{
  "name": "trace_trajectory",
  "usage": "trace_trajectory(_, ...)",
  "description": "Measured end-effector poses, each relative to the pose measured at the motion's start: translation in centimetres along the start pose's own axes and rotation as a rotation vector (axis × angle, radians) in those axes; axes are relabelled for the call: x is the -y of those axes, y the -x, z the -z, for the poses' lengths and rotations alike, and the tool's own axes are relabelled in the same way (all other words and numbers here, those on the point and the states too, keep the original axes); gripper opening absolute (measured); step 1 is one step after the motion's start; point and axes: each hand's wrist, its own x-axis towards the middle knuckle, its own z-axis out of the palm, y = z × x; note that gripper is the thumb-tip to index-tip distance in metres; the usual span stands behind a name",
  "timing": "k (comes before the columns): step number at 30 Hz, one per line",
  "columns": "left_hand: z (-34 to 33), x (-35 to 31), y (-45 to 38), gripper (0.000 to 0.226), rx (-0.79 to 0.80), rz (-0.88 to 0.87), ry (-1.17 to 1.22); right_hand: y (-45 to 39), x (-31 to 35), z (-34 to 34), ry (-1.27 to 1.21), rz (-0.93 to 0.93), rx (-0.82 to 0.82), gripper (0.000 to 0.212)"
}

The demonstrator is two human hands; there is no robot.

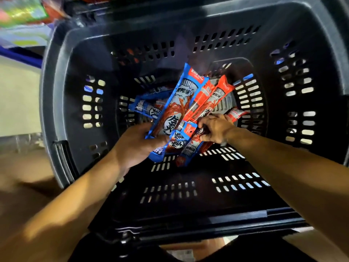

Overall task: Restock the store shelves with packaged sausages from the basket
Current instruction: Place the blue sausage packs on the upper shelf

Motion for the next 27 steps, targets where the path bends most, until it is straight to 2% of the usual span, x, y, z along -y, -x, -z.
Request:
trace_trajectory(5,0.1,0.1,0.0,0.019,-0.005,0.002,-0.006,0.1,1.2,0.9,0.064,0.046,0.14,0.075)
trace_trajectory(9,0.1,0.2,0.1,0.02,-0.009,-0.002,0.035,0.9,1.3,1.0,0.213,0.085,0.185,0.053)
trace_trajectory(11,0.1,0.2,0.2,0.022,-0.006,-0.006,0.04,1.6,0.9,1.0,0.2,0.051,0.218,0.045)
trace_trajectory(14,0.0,0.2,0.2,0.021,-0.029,-0.015,0.022,3.3,0.2,1.4,0.092,-0.027,0.318,0.06)
trace_trajectory(16,-0.1,0.1,0.3,0.021,-0.056,-0.023,0.03,4.5,-0.1,2.5,-0.014,-0.059,0.323,0.069)
trace_trajectory(20,-0.2,-0.2,0.5,0.021,-0.095,-0.041,0.052,6.4,0.2,5.2,-0.167,-0.029,0.134,0.046)
trace_trajectory(24,-0.7,-1.0,1.4,0.026,-0.126,-0.111,0.119,9.1,0.6,6.7,-0.229,-0.037,-0.194,0.059)
trace_trajectory(27,-1.3,-1.8,2.6,0.008,-0.135,-0.195,0.103,11.4,1.1,5.9,-0.503,-0.017,-0.352,0.047)
